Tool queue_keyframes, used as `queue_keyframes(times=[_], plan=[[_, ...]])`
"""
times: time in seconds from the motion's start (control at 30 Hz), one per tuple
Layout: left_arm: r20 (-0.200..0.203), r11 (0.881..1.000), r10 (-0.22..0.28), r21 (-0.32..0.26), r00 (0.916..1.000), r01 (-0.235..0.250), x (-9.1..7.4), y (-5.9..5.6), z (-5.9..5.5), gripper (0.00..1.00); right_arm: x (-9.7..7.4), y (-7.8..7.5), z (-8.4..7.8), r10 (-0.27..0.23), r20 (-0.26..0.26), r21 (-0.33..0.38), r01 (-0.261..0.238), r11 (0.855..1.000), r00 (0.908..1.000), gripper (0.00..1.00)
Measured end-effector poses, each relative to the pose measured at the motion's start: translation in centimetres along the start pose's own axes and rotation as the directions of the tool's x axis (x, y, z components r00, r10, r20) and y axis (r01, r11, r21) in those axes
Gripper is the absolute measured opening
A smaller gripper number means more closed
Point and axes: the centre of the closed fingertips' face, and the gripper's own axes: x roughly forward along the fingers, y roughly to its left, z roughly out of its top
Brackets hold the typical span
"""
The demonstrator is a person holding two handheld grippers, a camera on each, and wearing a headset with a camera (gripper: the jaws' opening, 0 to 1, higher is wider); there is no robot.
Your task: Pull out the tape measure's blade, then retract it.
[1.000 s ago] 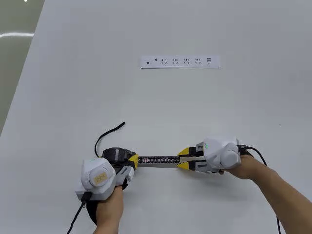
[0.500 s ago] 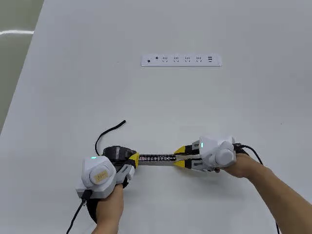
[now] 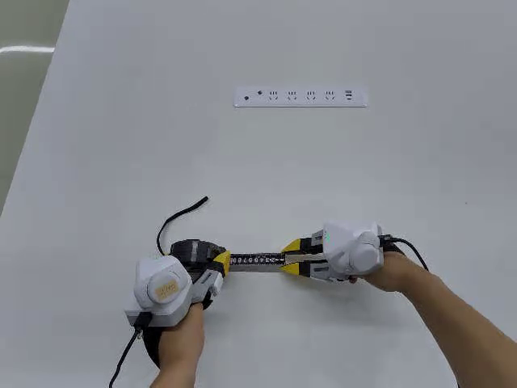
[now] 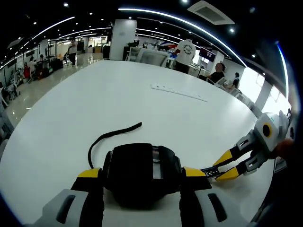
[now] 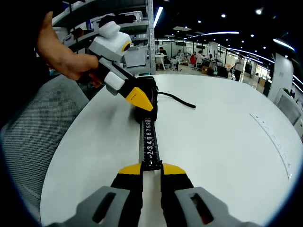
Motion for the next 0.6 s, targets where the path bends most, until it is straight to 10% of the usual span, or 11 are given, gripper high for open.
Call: queue_keyframes(times=[0.6], plan=[[-0.009,1.0,-0.003,0.0,1.0,0.003,0.1,0.0,-0.1,0.61,1.3,0.1,0.8,0.002,0.012,0.001,-0.002,1.0,0.9999,0.12]])
